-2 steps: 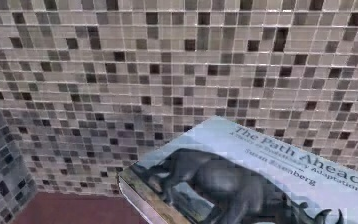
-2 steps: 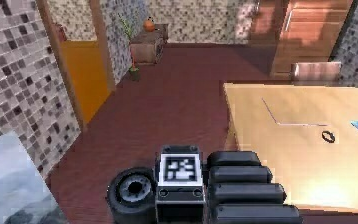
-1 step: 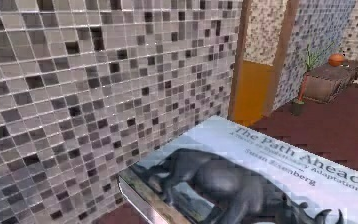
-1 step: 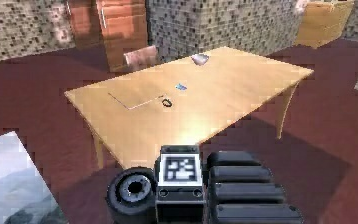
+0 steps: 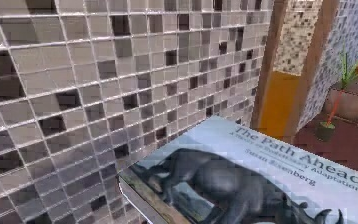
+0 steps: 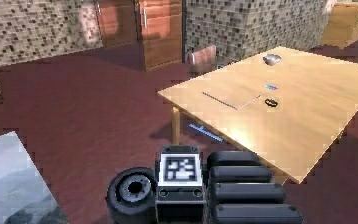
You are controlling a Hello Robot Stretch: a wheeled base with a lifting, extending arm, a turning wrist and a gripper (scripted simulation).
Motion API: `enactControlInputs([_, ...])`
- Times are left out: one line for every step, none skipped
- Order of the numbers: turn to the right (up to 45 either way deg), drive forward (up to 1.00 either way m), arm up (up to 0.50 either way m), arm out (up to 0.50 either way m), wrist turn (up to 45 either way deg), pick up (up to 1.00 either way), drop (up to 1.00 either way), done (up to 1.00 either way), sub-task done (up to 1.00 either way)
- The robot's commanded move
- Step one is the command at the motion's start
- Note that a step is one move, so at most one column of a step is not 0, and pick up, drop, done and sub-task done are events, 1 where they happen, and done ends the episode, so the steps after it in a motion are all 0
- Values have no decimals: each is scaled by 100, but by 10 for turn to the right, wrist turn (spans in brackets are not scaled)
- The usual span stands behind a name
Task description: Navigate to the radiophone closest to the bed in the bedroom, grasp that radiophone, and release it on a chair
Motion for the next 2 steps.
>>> enactControlInputs([450,0,0,0,0,0,0,0,0])
enactControlInputs([30,0,0,0,0,0,0,0,0])
